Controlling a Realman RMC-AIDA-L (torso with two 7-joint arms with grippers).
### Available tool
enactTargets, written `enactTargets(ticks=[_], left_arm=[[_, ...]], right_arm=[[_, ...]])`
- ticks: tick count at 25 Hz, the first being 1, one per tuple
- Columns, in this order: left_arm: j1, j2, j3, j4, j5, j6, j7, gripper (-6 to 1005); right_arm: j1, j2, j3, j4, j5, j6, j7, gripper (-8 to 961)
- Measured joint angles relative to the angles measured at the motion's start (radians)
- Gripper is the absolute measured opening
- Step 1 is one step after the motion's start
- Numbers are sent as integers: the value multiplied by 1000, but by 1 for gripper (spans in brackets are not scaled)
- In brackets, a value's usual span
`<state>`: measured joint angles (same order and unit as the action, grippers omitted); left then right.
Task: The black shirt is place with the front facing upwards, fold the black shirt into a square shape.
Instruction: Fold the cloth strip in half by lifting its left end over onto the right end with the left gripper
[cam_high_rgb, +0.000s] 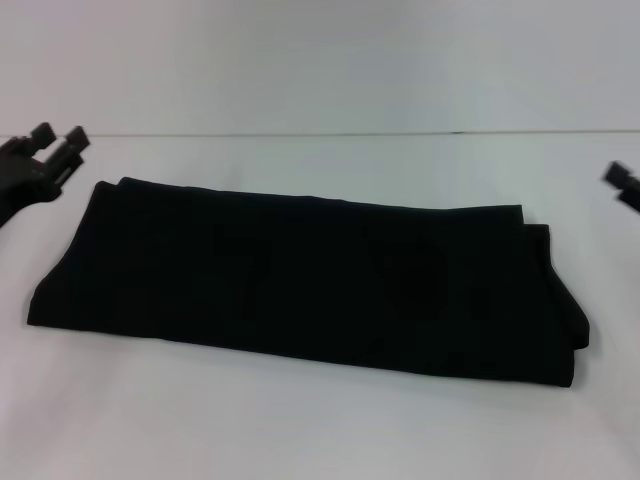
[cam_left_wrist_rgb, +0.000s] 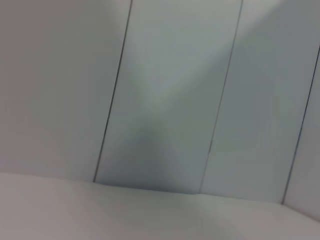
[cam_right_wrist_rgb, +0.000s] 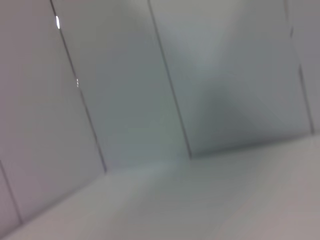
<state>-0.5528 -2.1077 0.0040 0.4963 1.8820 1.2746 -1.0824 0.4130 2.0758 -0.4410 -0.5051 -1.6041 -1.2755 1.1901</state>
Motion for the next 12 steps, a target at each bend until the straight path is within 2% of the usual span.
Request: enactTargets(ticks=[3, 6, 8, 12], left_arm=[[24, 28, 52, 17, 12, 27, -129, 475], [64, 58, 209, 91, 30, 30, -338, 474], [97, 84, 345, 167, 46, 33, -512, 474], [127, 122, 480, 295, 127, 56, -749, 475]], right_arm=[[-45, 0, 40, 76, 101, -99, -153, 825], [-72, 0, 75, 137, 167, -166, -258, 825], [-75, 0, 86, 154, 181, -181, -286, 825], [-46, -2, 74, 157, 169, -160, -302, 825]])
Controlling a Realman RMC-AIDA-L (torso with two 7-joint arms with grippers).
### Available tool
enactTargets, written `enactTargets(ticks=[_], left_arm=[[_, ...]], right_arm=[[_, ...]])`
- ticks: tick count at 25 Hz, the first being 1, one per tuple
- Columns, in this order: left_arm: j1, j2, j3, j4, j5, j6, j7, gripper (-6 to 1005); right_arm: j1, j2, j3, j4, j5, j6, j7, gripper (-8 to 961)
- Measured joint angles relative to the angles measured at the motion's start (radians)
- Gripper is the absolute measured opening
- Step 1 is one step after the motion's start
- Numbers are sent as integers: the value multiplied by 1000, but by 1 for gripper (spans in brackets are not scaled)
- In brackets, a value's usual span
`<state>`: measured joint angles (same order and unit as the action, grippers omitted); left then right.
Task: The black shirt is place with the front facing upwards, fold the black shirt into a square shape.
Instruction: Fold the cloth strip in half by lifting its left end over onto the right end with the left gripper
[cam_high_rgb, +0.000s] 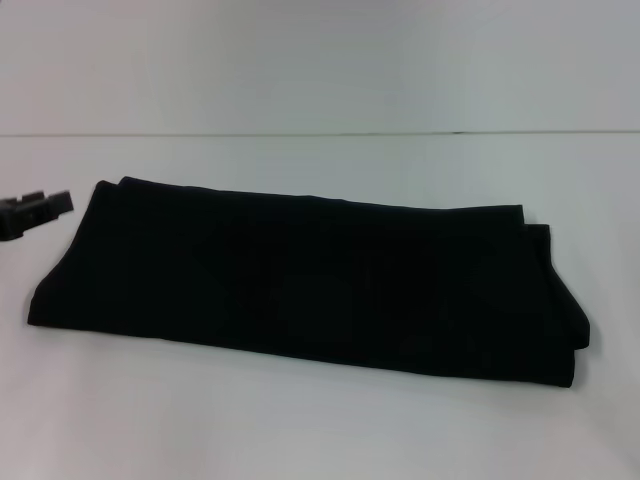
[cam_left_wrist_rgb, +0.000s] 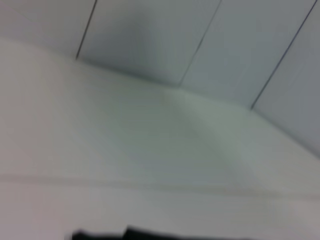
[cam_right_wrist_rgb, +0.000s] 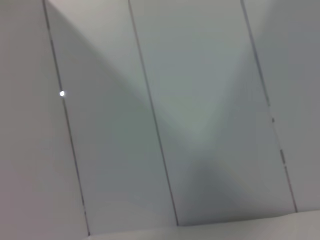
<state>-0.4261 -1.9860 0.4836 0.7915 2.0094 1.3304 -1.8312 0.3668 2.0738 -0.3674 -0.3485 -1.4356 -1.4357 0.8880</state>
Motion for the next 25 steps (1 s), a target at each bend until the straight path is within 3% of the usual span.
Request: enactTargets(ticks=[4, 9, 15, 19, 25], left_arm=[[-9, 37, 67, 126, 147, 86, -201, 486], [-68, 64, 69, 152, 306, 138, -286, 500], [-141, 69, 69, 149, 480, 144, -337, 517], [-158, 79, 70, 137, 522, 153, -358, 528], [-167, 109, 70, 62, 545, 154, -361, 702]], right_arm=[[31, -3, -10, 2, -6, 18, 4, 826], [50, -6, -31, 2, -6, 15, 10, 826], [63, -8, -58, 3, -6, 19, 28, 826], [59, -6, -64, 3, -6, 13, 32, 825], [54, -1, -72, 3, -5, 12, 28, 825]])
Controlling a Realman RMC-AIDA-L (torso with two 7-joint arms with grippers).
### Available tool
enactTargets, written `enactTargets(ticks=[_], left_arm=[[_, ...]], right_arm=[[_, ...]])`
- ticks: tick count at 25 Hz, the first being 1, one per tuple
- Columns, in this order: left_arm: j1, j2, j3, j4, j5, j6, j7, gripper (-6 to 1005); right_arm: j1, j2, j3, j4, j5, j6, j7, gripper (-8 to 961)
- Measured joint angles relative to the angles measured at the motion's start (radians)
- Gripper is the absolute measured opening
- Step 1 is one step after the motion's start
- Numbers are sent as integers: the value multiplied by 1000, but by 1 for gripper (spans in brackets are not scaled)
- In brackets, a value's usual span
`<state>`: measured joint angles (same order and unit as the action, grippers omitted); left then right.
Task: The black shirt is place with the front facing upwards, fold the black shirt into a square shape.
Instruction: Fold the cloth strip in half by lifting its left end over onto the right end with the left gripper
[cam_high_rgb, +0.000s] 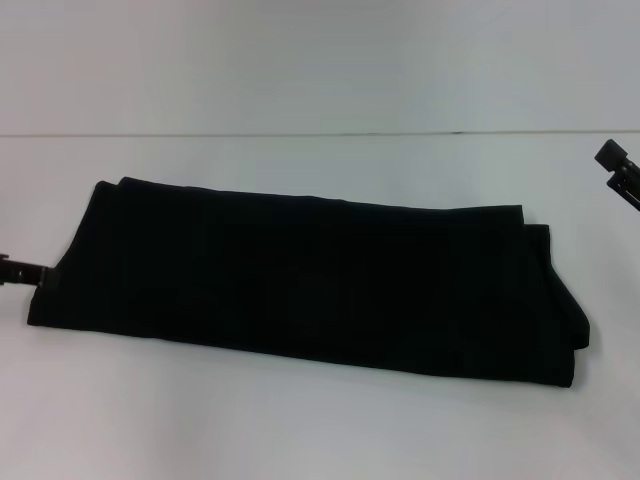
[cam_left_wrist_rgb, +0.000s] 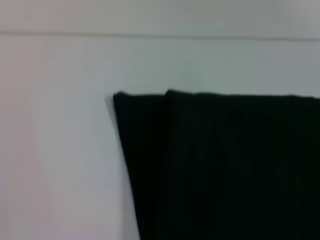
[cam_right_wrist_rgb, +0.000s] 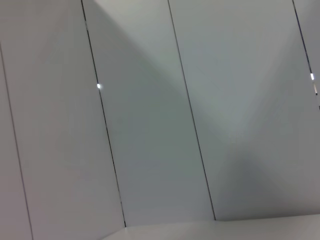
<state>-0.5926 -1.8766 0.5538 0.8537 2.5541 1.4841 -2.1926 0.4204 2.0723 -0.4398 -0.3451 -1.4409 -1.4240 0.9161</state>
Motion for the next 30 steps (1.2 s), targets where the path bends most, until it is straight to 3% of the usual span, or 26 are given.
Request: enactTargets(ticks=[7, 22, 30], left_arm=[[-27, 12, 0, -70, 51, -29, 6, 702], [-52, 2, 42, -101, 94, -178, 9, 701], [-63, 2, 64, -129, 103, -191, 5, 701]], right_arm=[[1, 1, -12, 0, 1, -1, -3, 826], [7, 5, -45, 0, 1, 3, 2, 825], [11, 9, -61, 0, 0, -1, 4, 825]])
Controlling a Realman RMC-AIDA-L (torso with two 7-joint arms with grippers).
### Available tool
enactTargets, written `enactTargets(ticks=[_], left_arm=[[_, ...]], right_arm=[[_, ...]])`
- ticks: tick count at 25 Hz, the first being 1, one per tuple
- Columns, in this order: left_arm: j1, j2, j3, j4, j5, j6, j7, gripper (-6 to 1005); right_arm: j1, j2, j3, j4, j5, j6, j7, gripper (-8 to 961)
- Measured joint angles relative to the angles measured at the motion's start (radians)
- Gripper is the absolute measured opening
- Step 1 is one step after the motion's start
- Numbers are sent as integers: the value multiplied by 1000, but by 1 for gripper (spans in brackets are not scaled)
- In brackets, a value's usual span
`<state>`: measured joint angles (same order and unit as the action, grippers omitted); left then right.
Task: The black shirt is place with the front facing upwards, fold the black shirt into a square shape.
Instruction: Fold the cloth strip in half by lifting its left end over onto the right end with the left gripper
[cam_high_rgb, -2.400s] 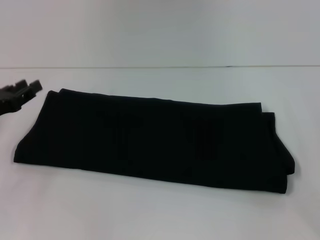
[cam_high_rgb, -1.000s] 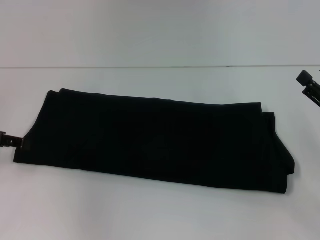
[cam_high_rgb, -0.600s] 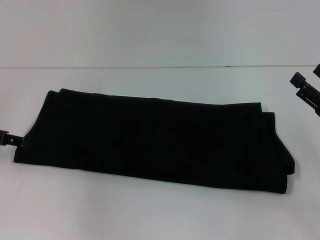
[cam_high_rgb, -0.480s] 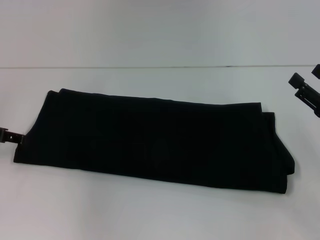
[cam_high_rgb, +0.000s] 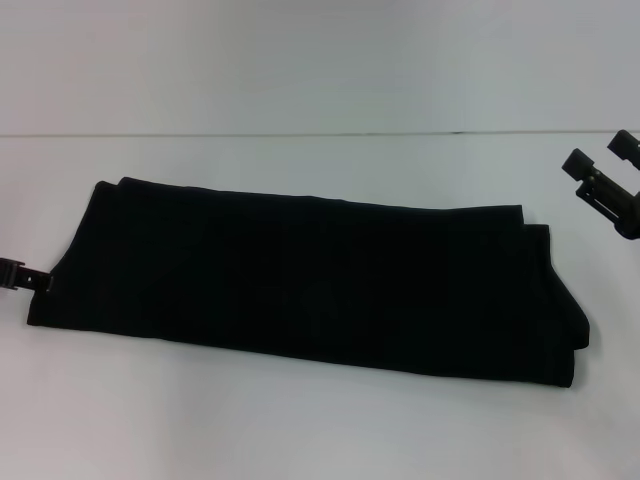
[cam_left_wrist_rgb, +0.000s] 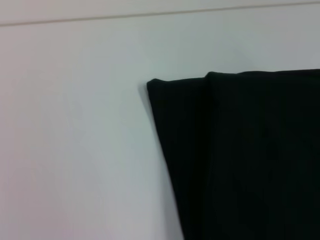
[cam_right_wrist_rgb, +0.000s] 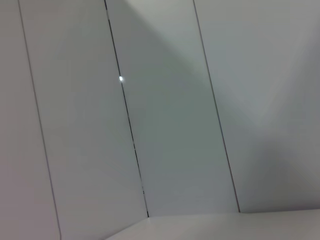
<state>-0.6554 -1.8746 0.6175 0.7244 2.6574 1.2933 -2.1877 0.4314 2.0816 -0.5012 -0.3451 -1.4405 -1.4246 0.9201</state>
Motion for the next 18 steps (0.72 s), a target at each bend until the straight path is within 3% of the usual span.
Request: enactTargets(ticks=[8, 18], left_arm=[[-1, 6, -9, 10, -48, 56, 15, 699], [-1, 5, -10, 43, -54, 131, 23, 697]], right_arm=[[32, 4, -15, 0, 0, -7, -1, 826], [94, 11, -145, 21, 0, 54, 1, 826]])
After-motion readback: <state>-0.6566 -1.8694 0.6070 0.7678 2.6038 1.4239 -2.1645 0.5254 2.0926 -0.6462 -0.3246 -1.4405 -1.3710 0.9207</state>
